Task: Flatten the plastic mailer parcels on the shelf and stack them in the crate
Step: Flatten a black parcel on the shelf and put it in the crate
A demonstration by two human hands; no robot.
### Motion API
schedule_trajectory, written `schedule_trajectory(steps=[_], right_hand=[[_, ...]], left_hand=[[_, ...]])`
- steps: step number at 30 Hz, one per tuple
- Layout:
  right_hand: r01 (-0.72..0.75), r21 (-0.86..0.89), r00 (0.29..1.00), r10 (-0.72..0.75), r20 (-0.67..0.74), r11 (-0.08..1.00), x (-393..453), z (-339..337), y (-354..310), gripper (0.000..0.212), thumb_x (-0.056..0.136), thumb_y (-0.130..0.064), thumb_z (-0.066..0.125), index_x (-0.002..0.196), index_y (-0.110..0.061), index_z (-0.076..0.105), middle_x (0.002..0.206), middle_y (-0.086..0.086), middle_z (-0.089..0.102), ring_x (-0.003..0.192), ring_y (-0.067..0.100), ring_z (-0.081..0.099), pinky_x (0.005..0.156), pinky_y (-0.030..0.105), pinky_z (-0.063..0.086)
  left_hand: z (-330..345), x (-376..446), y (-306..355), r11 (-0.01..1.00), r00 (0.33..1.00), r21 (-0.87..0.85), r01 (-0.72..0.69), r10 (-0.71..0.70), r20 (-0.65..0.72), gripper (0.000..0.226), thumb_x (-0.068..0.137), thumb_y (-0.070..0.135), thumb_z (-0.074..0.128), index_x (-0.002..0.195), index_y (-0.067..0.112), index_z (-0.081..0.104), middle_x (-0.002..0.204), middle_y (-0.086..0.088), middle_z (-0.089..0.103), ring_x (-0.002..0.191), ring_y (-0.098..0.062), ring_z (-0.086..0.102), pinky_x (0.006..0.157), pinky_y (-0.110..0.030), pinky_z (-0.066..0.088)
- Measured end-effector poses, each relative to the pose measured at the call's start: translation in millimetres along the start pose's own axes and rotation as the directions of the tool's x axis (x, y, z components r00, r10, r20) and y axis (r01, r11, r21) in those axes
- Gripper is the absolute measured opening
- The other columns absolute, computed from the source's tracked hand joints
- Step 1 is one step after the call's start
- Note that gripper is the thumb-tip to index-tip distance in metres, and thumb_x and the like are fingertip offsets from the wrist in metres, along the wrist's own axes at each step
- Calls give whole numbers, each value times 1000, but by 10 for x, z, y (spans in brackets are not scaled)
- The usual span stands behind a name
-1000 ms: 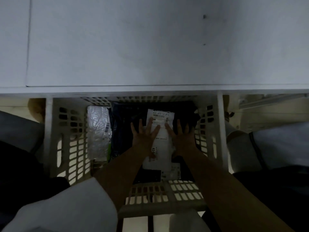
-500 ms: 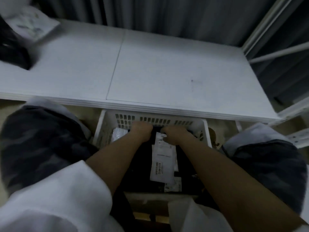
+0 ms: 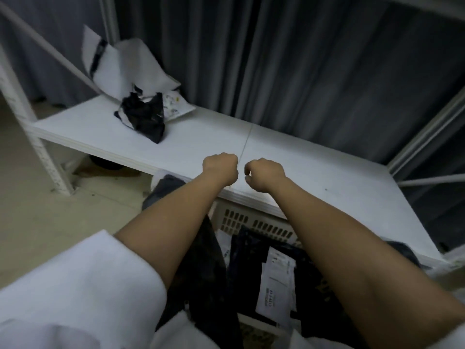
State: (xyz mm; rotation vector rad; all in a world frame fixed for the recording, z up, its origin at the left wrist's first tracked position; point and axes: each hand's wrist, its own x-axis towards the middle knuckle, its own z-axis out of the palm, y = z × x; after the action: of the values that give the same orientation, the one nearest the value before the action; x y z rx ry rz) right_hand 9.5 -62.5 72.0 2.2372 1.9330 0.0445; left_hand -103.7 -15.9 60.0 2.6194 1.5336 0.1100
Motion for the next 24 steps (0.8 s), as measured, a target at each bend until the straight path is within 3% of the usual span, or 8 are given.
schedule_trajectory(steps=[3,7,12,15,21,24], right_hand=[[18,-10,995,-19,-95,1000,163,-244,-269,26,94,-18,44,111,-18,64,109,5,63,92,25,60,67,29,42],[79,-15,985,-80,-155,997,471,-511,-665,26,93,-18,44,109,-18,64,108,4,64,93,25,60,66,29,40],[169,29,982,-166,-88,985,933,-619,-1081,29,93,-27,45,114,-19,63,117,3,61,102,25,58,72,30,42],[197,91,978,-190,-87,976,1323,-580,-1296,33,96,-33,44,122,-18,60,124,4,59,108,26,56,77,31,43],[144,456,989,-107,-106,878,2129,-374,-1665,58,97,-41,45,147,-15,30,142,9,45,127,28,46,97,37,42],[28,754,999,8,-44,656,2556,-320,-1850,72,96,-35,51,153,-14,12,153,10,28,135,29,36,105,37,35]], left_hand=[[-183,-30,-374,994,996,-82,67,-72,-60,24,94,14,43,112,14,58,103,-4,60,84,-24,53,61,-29,34],[-331,8,-982,967,972,-189,170,-196,-127,26,93,16,45,115,14,59,115,-5,60,103,-26,56,70,-30,37],[-355,174,-1656,940,957,-247,235,-269,-112,21,93,16,45,104,8,62,109,-10,61,97,-30,55,69,-32,39],[-328,376,-2029,919,937,-276,280,-325,-130,26,94,17,43,113,10,60,117,-12,55,105,-33,52,76,-35,41],[-188,845,-2489,869,879,-354,345,-432,-205,35,92,16,44,126,10,50,127,-15,46,117,-35,41,85,-40,41],[-62,1114,-2654,867,861,-343,361,-451,-234,37,90,14,46,127,10,48,130,-13,45,120,-33,40,86,-39,41]])
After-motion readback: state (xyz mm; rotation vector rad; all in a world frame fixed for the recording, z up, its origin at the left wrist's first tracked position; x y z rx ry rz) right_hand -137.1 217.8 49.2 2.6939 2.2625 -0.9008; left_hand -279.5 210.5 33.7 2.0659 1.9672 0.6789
